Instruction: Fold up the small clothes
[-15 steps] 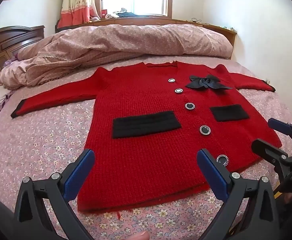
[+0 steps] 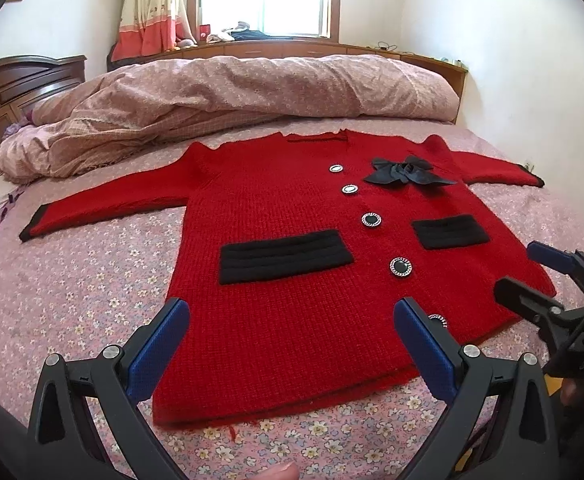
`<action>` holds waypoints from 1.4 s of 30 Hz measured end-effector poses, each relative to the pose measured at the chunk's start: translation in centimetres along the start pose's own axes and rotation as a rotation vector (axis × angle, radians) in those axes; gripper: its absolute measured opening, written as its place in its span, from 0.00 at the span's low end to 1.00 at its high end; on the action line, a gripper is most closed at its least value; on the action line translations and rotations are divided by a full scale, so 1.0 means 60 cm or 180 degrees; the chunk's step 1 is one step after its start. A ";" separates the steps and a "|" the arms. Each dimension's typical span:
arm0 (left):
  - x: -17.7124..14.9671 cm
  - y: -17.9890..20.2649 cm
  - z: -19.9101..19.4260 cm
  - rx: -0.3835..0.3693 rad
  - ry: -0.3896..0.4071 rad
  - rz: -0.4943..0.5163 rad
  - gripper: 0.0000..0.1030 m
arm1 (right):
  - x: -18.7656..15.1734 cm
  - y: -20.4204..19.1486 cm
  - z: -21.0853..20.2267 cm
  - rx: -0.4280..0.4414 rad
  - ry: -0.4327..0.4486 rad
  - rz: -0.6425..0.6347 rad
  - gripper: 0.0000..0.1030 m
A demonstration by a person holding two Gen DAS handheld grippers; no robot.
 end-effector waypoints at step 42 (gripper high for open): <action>0.000 -0.010 0.007 -0.0061 -0.0106 -0.0124 0.96 | 0.001 -0.006 0.015 -0.0062 -0.0013 -0.0075 1.00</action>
Point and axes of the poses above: each gripper's, at about its wrist camera, not at the fingertips, and z roughly the way its jaws point, y to its right, x to its top, the point moved 9 cm from there along z, roughly the way its jaws point, and after that the axes turned 15 degrees about -y, right-handed, at the moved point
